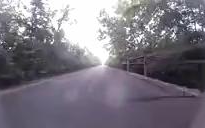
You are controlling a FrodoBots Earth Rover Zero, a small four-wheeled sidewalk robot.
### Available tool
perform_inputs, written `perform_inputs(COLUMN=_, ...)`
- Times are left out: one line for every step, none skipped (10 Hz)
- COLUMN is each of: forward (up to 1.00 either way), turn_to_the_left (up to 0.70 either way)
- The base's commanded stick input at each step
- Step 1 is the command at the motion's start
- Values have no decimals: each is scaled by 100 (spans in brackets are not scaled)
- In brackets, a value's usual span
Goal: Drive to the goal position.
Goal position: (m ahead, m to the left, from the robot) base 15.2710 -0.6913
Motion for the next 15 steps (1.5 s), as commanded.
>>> perform_inputs(forward=100, turn_to_the_left=0)
perform_inputs(forward=100, turn_to_the_left=0)
perform_inputs(forward=100, turn_to_the_left=0)
perform_inputs(forward=100, turn_to_the_left=0)
perform_inputs(forward=100, turn_to_the_left=0)
perform_inputs(forward=100, turn_to_the_left=0)
perform_inputs(forward=100, turn_to_the_left=0)
perform_inputs(forward=100, turn_to_the_left=0)
perform_inputs(forward=100, turn_to_the_left=0)
perform_inputs(forward=100, turn_to_the_left=0)
perform_inputs(forward=100, turn_to_the_left=0)
perform_inputs(forward=100, turn_to_the_left=0)
perform_inputs(forward=100, turn_to_the_left=0)
perform_inputs(forward=100, turn_to_the_left=0)
perform_inputs(forward=100, turn_to_the_left=0)
